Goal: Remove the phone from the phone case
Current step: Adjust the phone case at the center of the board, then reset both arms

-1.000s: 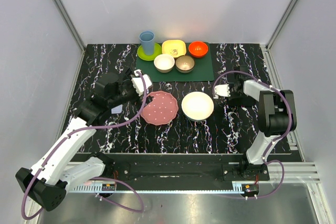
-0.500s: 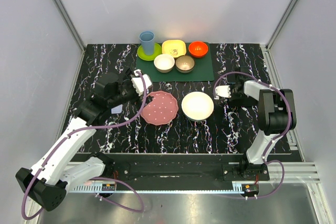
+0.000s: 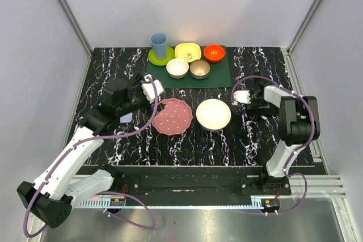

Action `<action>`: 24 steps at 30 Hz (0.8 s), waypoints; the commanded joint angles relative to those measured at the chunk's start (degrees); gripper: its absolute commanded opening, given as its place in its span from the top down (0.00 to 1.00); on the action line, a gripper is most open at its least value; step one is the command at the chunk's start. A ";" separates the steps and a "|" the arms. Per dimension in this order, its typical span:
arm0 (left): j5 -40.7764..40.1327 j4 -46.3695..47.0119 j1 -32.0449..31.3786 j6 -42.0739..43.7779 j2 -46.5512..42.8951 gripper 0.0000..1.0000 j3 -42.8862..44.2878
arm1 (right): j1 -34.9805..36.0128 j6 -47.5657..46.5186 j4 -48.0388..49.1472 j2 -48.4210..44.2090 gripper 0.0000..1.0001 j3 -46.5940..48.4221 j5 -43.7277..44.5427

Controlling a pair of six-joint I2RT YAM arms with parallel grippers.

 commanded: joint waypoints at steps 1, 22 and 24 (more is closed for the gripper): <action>0.55 2.77 0.43 -0.76 -0.62 0.01 1.19 | -0.23 4.99 -4.29 -2.46 0.39 4.35 -1.04; -2.88 0.58 8.15 -1.28 -2.82 0.01 1.90 | -0.32 46.63 -5.26 -31.81 0.00 0.84 -18.00; 0.71 0.31 11.67 -2.42 -3.26 0.01 1.63 | -0.23 50.94 -3.78 -36.21 0.00 -0.04 -17.92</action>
